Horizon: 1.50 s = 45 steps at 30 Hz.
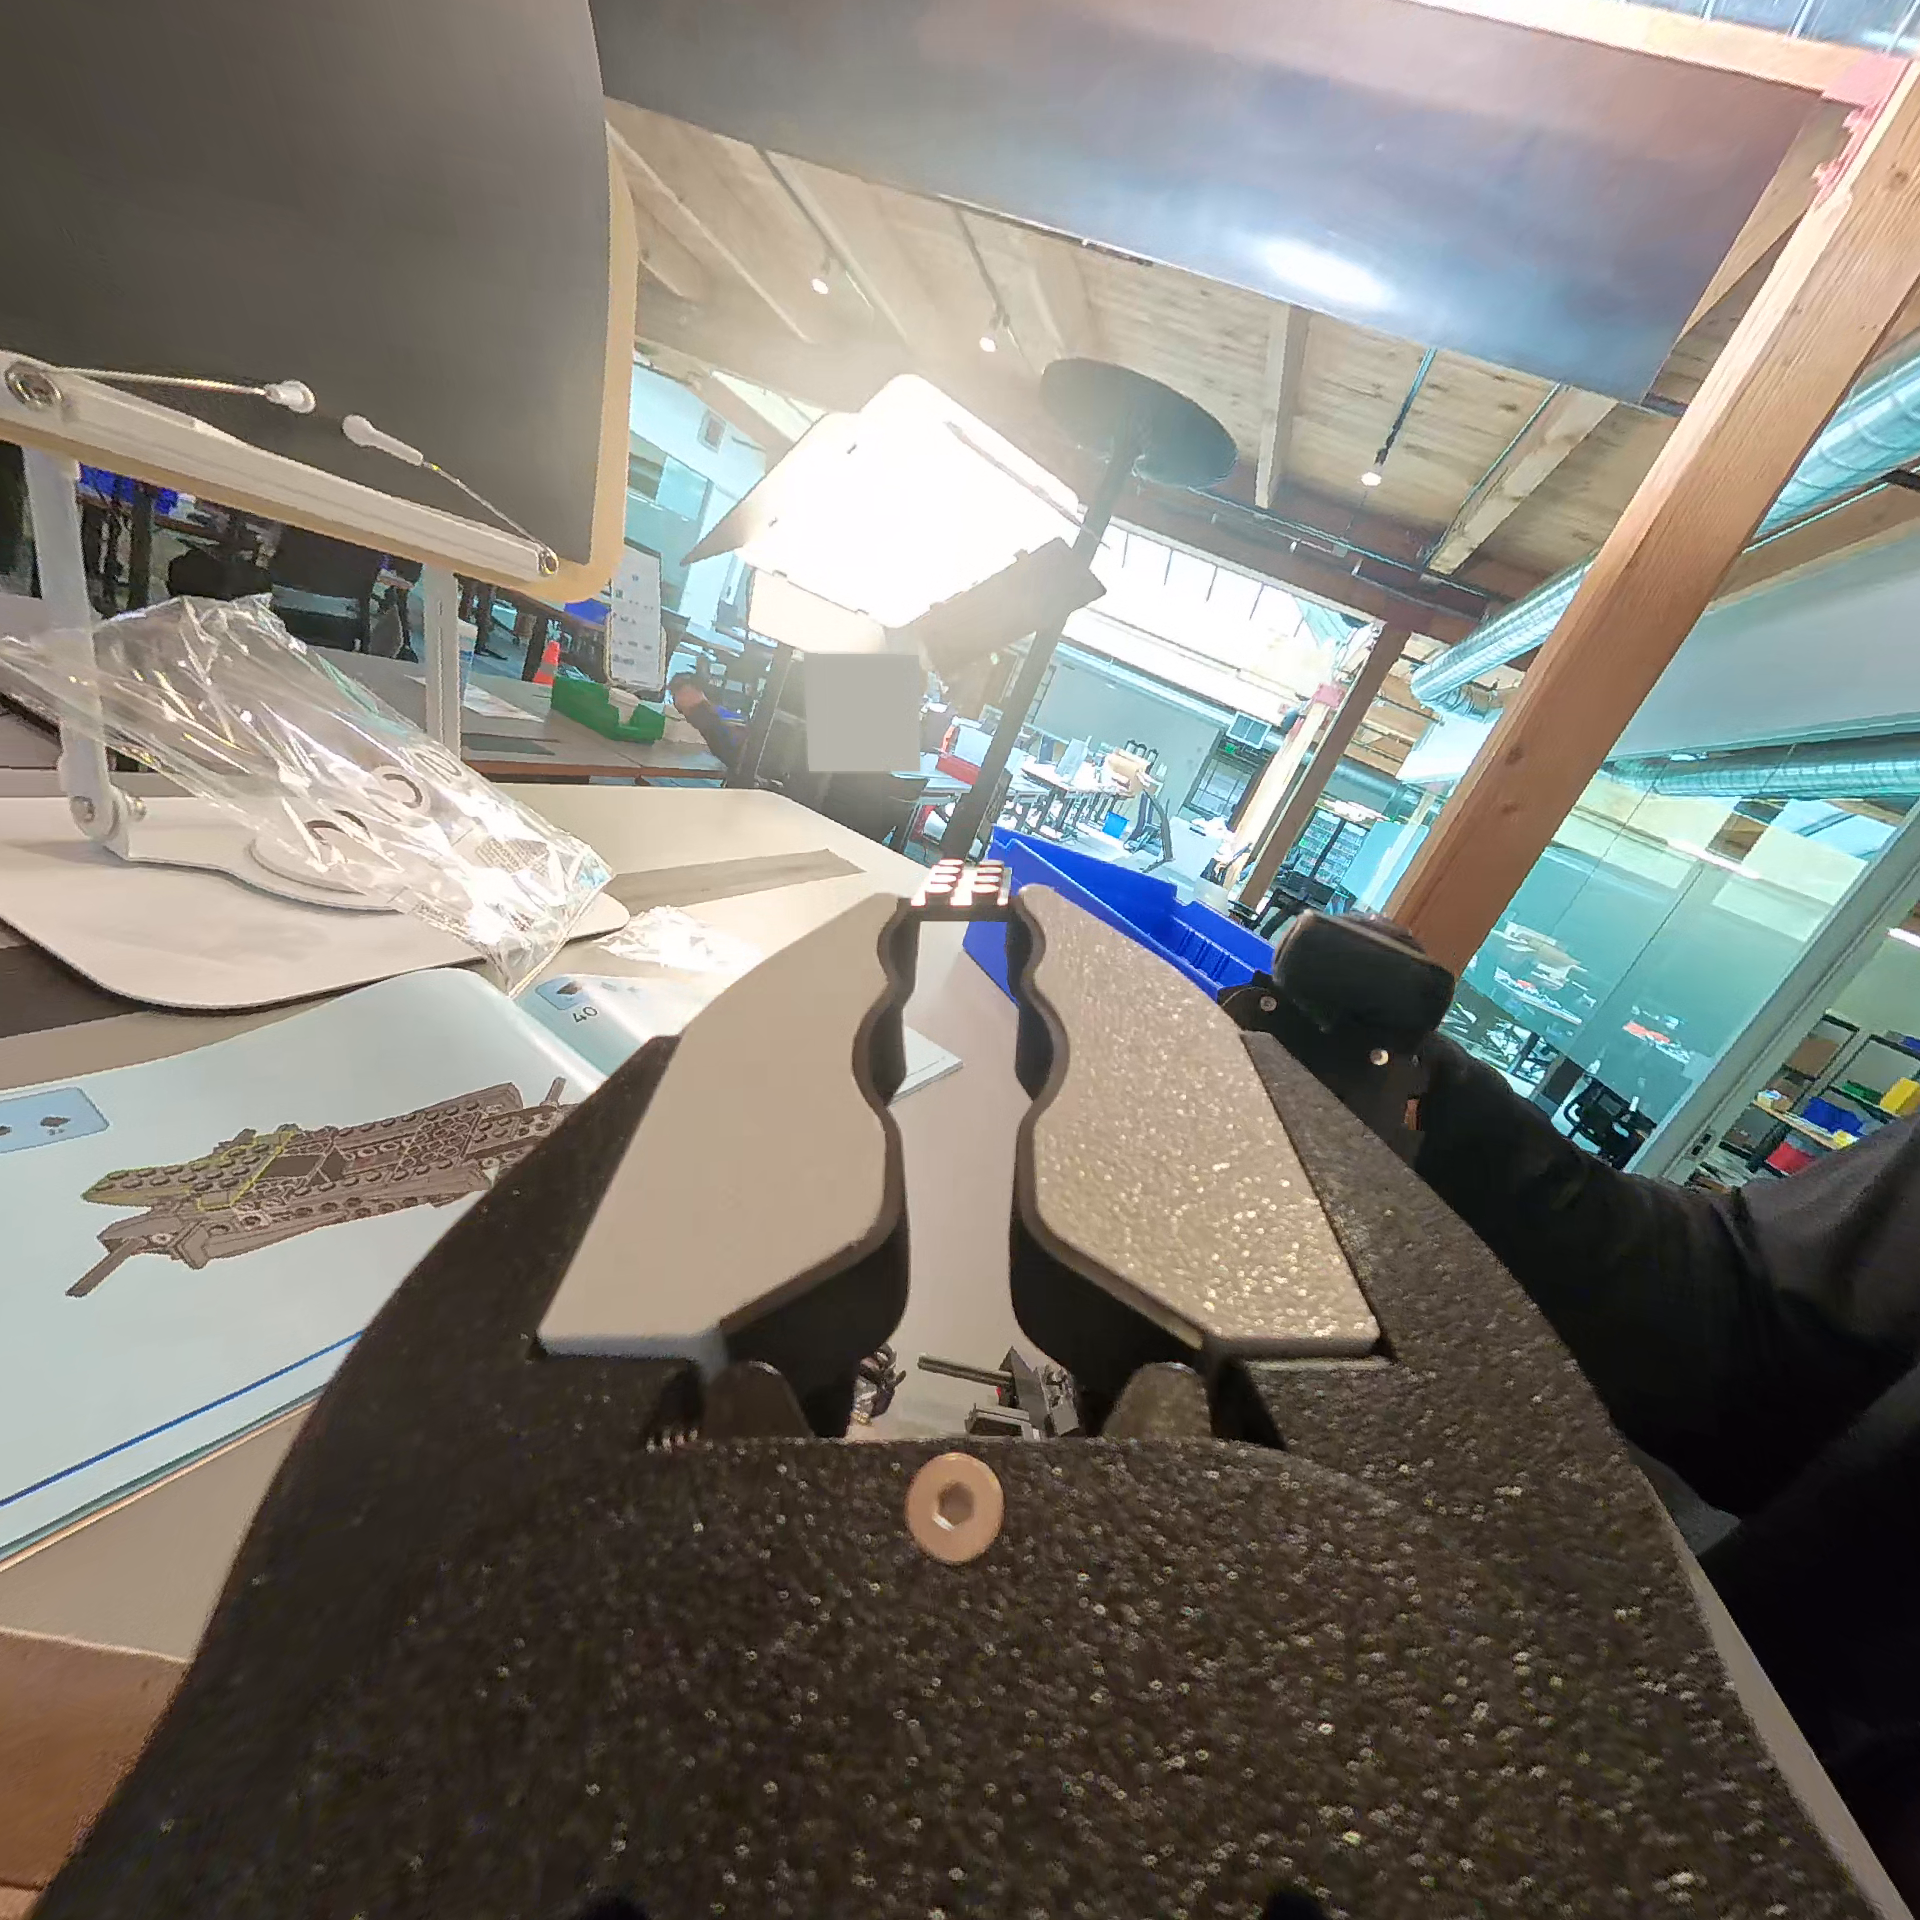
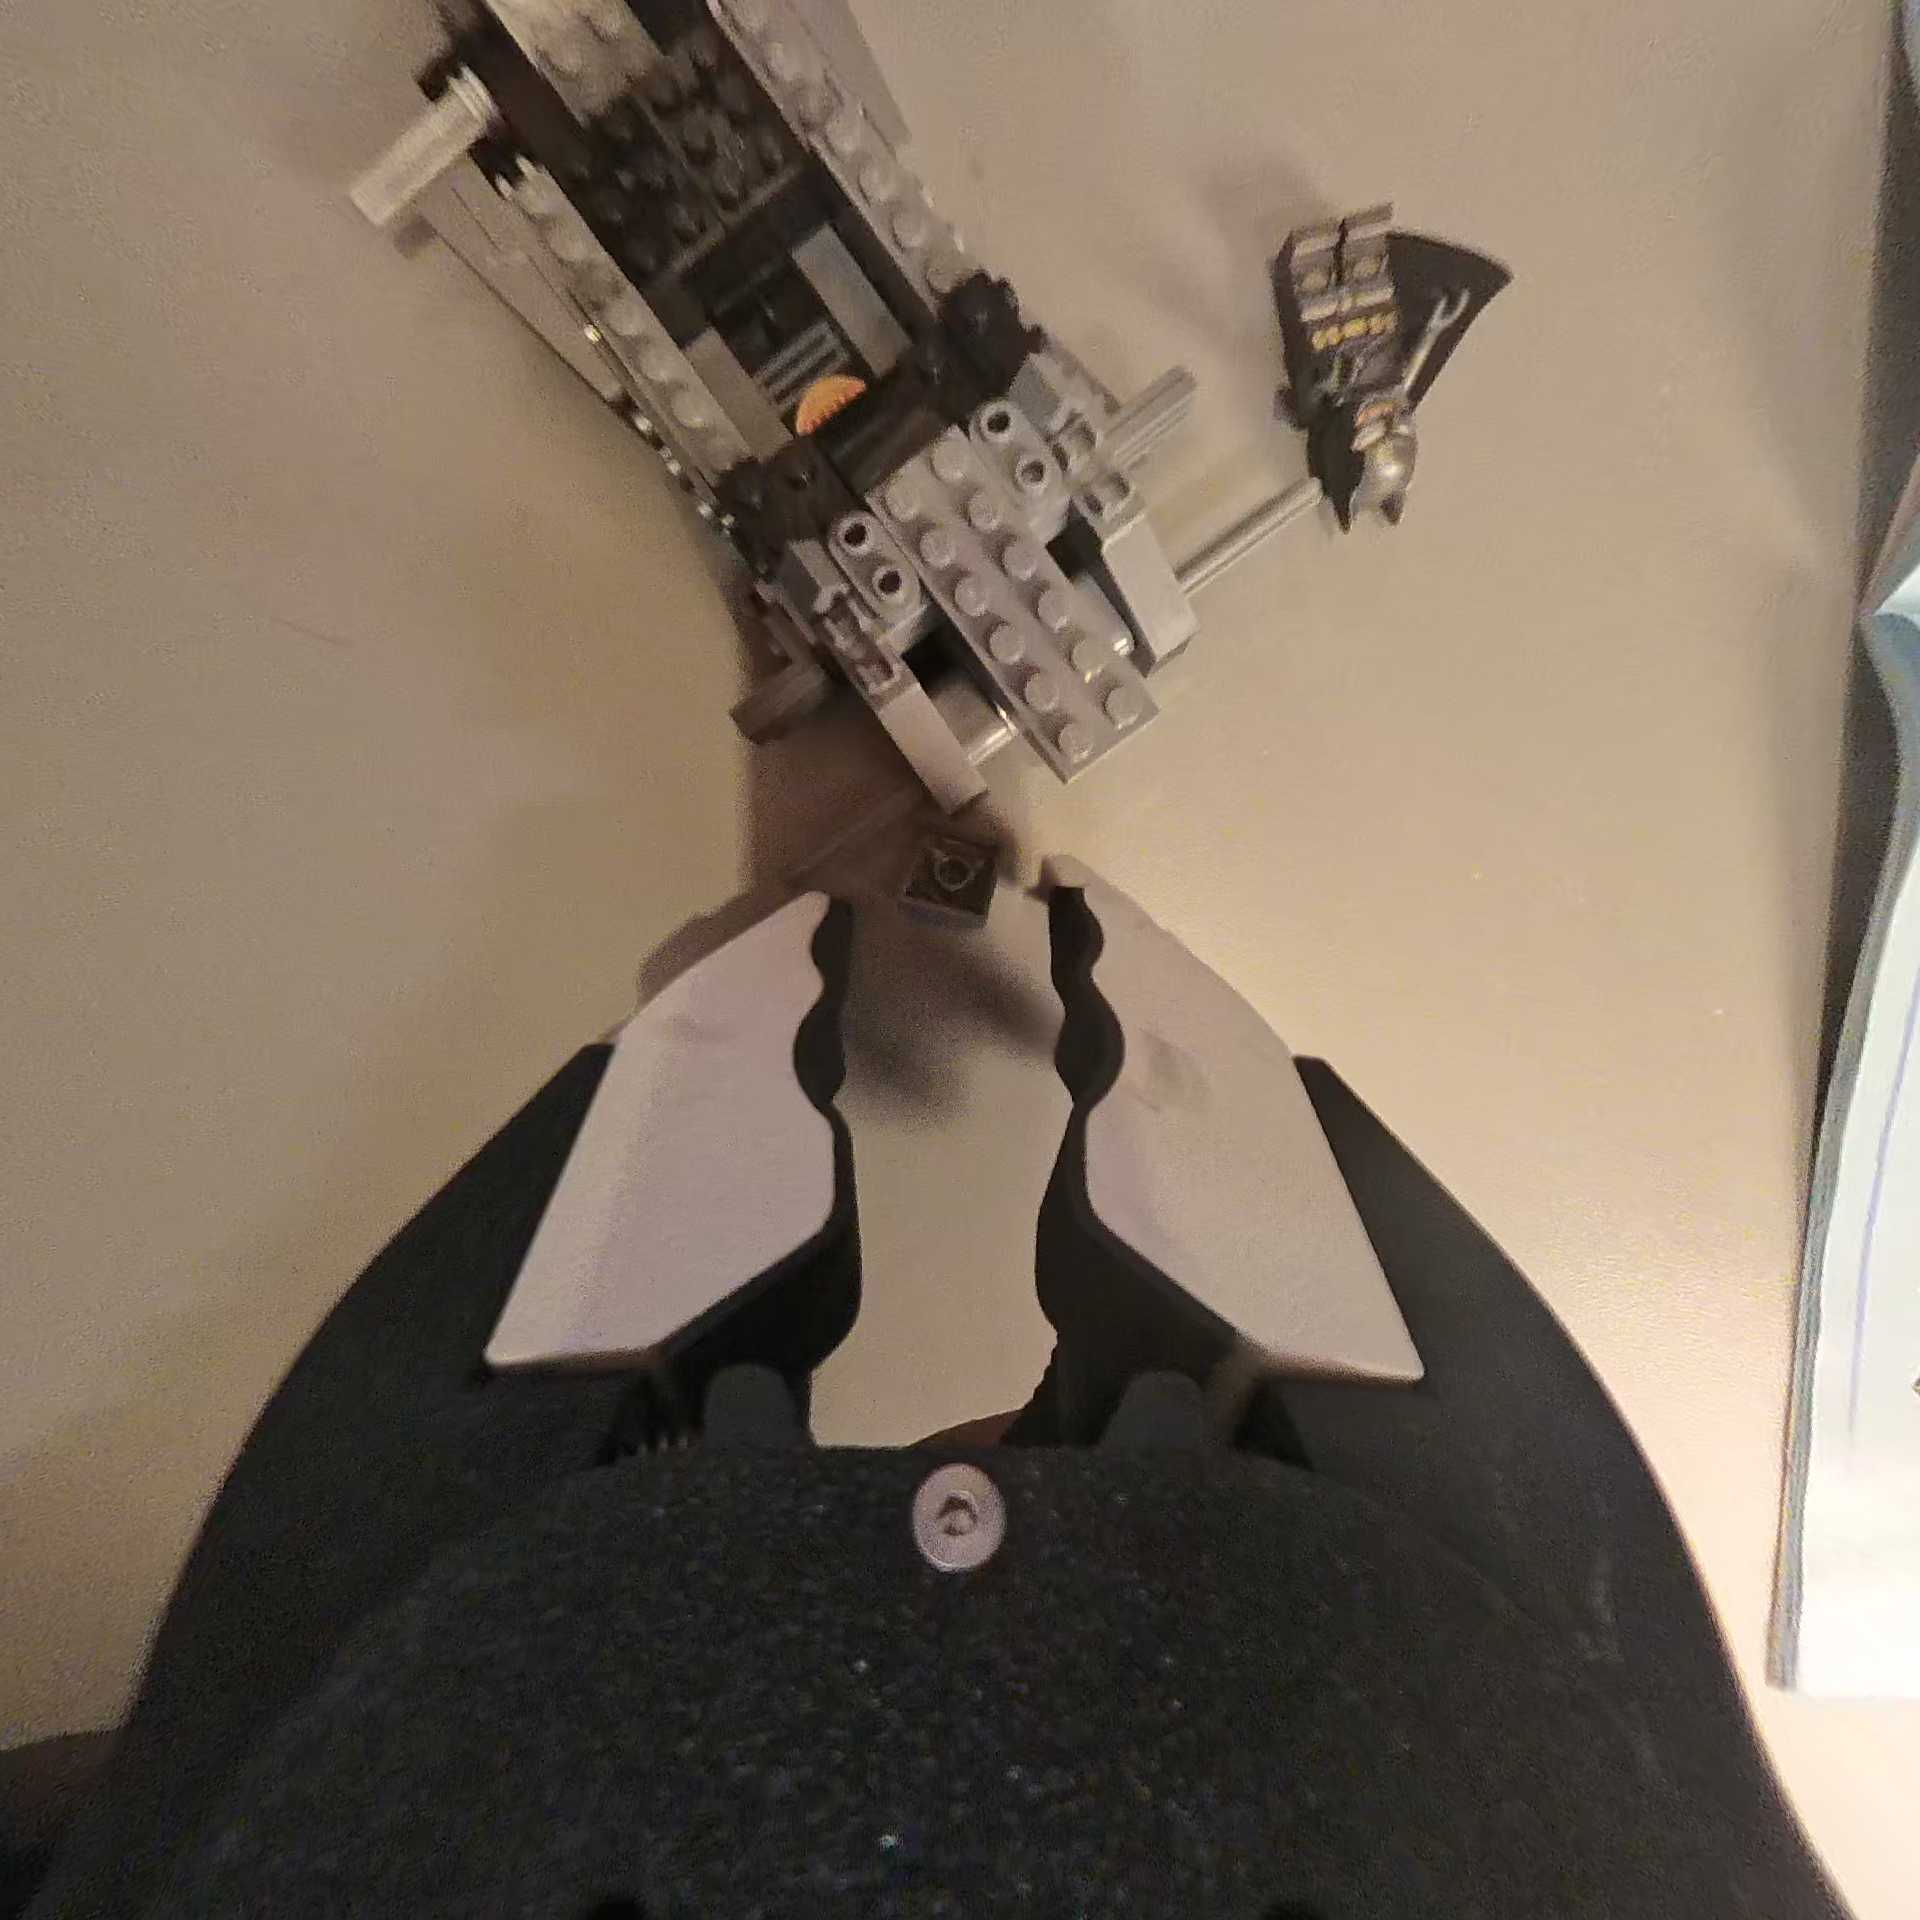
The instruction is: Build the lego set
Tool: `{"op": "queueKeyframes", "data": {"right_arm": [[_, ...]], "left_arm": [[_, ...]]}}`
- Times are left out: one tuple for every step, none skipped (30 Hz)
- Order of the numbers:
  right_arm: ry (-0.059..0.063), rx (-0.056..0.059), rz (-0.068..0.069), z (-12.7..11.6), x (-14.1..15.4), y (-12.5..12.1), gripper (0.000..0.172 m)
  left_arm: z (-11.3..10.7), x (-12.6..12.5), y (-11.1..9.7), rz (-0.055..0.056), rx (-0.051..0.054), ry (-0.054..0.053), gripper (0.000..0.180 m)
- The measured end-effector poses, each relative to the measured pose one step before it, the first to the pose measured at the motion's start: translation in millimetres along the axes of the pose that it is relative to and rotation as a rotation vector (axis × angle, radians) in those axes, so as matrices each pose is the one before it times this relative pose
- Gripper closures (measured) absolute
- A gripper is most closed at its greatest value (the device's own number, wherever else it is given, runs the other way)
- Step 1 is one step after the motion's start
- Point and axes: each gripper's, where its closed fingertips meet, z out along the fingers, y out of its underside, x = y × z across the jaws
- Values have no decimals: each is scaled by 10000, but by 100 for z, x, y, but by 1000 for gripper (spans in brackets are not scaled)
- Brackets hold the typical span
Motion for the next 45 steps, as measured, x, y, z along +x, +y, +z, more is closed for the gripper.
{"op": "queueKeyframes", "data": {"right_arm": [[137, 59, -43, 105, 131, -188, 141], [-61, -41, 42, 76, -27, -17, 146], [75, 30, 53, 20, 249, -8, 154], [-14, 56, 80, -61, 212, 48, 155], [-135, 126, 160, -138, 108, 19, 154], [-194, 253, 257, -264, 76, -141, 155], [-233, 405, 376, -392, 100, -396, 154], [-326, 485, 490, -466, 19, -551, 154], [-463, 403, 500, -436, -184, -434, 155], [-364, 215, 355, -318, -142, -141, 155], [244, 108, 158, -265, 632, -18, 155], [774, 168, 200, -335, 1396, -164, 154], [550, 295, 387, -338, 1168, -435, 154], [95, 450, 377, -392, 544, -725, 152], [102, 515, 265, -412, 411, -796, 151], [221, 367, 125, -354, 464, -588, 150], [268, 211, 29, -263, 436, -357, 146], [145, 82, -28, -175, 212, -134, 141], [168, 50, -7, -97, 254, -95, 138], [272, 100, 61, -58, 448, -167, 137], [284, 63, 112, 3, 529, -83, 137], [210, -54, 107, 94, 444, 121, 137], [191, -164, 49, 172, 413, 325, 138], [284, -252, 20, 222, 510, 474, 138], [300, -313, 40, 261, 541, 558, 138], [257, -311, 45, 248, 486, 547, 138], [184, -275, 30, 232, 379, 503, 138], [90, -220, -17, 199, 218, 403, 139], [6, -122, -85, 92, 47, 257, 139], [-104, -52, -116, -2, -153, 135, 139], [-152, -27, -79, -34, -211, 97, 139], [-155, -54, -52, -4, -212, 131, 139], [-53, -90, -1, 45, -45, 168, 139], [10, -77, -18, 97, 16, 117, 139], [-60, -32, -114, 131, -162, 51, 138], [-41, 30, -142, 172, -200, -46, 137], [153, 60, -21, 227, 102, -174, 134], [230, 31, 107, 224, 223, -194, 131], [156, -12, 111, 201, 77, -124, 131], [141, 26, 37, 137, -22, -155, 132], [190, -4, -24, 149, -4, -89, 136], [249, -124, -95, 210, 60, 96, 140], [217, -145, -166, 185, 19, 169, 145], [30, 54, -123, 27, -177, -110, 153], [-69, -20, -133, -7, -218, -25, 156]], "left_arm": [[36, -49, 132, -64, -36, 3, 164], [41, -40, 132, -72, -54, 11, 164], [63, -29, 173, -70, -89, 11, 164], [73, -23, 181, -49, -106, 0, 164], [74, 14, 155, -13, -79, 3, 164], [75, 53, 123, 1, -65, 23, 164], [75, 84, 125, -1, -70, 33, 164], [70, 93, 119, 4, -71, 34, 164], [50, 98, 49, 14, -23, 36, 164], [34, 101, -17, -7, 6, 43, 164], [19, 91, -4, -23, 2, 46, 164], [-20, 73, -32, -10, 17, 37, 164], [-25, 44, -35, -7, 23, 24, 164], [-32, 12, -24, -21, 2, 22, 164], [-20, 1, 0, -24, -12, 11, 164], [-31, -9, 16, -15, -16, 5, 164], [-18, 7, 35, -14, -18, 14, 164], [-25, 16, 49, -24, -14, 16, 164], [-6, -11, 47, -22, -3, 1, 164], [-4, -7, 33, -16, -6, 1, 164], [1, -7, 35, -6, -12, 0, 164], [1, -2, 24, 3, -17, 2, 164], [9, 13, 24, 3, -21, 7, 164], [-15, -14, 9, 1, -10, -6, 164], [-12, -20, -15, -2, 6, -9, 164], [-30, -19, -8, -12, 8, 0, 164], [-16, -34, -16, -21, 10, -5, 164], [-24, -46, -6, -24, 5, -3, 164], [-23, -50, 16, -23, -2, -5, 164], [-30, -54, 10, -24, -1, -5, 164], [-12, -40, 28, -30, -4, 4, 164], [-3, -56, 22, -29, -10, 0, 164], [0, -52, 37, -16, -12, -8, 164], [4, -45, 34, -6, -12, -10, 164], [6, -28, 40, -7, -11, -8, 164], [11, -5, 26, -11, -8, 5, 164], [26, -1, 24, -12, -5, 10, 164], [29, -11, 20, -9, -2, 4, 164], [30, -9, 42, -9, -9, 4, 164], [24, 1, 44, -12, -9, 5, 164], [23, -1, 22, -15, -2, 2, 164], [21, 25, 11, -12, 2, 15, 164], [17, 25, 12, -4, 4, 14, 164], [24, 13, 20, -3, -8, 3, 164], [11, -3, 30, 1, -12, 0, 164]]}}
